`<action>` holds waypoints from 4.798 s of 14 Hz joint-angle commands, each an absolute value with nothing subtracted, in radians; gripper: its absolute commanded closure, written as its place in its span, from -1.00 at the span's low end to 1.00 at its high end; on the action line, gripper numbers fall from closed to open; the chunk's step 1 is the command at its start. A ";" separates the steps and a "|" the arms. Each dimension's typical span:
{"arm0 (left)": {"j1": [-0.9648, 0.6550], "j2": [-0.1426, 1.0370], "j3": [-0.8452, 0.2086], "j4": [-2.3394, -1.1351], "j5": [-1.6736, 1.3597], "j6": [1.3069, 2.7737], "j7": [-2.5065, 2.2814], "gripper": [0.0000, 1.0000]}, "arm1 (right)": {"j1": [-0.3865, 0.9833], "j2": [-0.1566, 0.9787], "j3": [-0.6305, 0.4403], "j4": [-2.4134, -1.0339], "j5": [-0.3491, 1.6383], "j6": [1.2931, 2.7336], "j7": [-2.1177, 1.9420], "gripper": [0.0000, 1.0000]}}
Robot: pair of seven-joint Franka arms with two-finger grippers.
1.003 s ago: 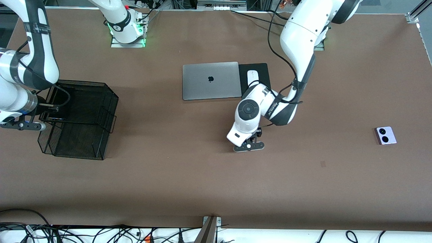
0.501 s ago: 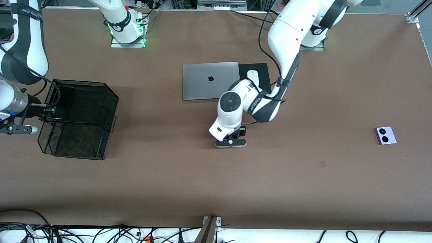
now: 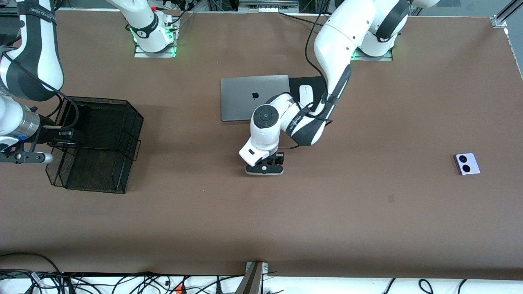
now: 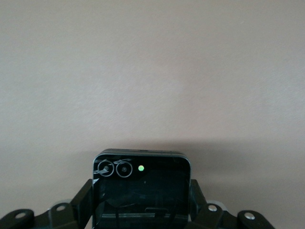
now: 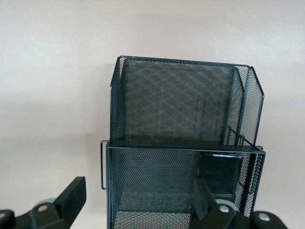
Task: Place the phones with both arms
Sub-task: 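Carry the flip phone toward the table middle with the left gripper, then set the flip phone on the table, open and raise the left gripper, then grasp flip phone with the right gripper while the left gripper nears white phone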
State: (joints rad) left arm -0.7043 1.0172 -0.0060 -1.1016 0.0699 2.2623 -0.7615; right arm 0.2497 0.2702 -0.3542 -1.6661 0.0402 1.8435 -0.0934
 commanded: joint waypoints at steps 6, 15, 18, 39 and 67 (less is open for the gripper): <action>-0.710 1.075 0.008 -1.043 0.078 2.335 -0.764 -0.27 | 0.270 0.275 -0.357 -1.640 0.060 1.819 -0.101 -0.99; -0.703 1.065 0.008 -1.045 0.078 2.332 -0.793 -1.00 | 0.275 0.273 -0.357 -1.640 0.061 1.819 -0.092 -0.99; -0.677 1.025 0.009 -1.046 0.086 2.254 -0.781 -1.00 | 0.281 0.273 -0.357 -1.640 0.061 1.818 -0.092 -0.99; -0.361 0.617 0.012 -1.416 0.095 1.939 -0.166 -1.00 | 0.787 0.598 -0.357 -1.453 0.232 2.117 0.446 -0.99; 0.108 0.469 -0.002 -1.703 0.350 2.206 0.442 -1.00 | 0.845 1.057 -0.212 -1.155 0.195 2.444 0.603 -0.99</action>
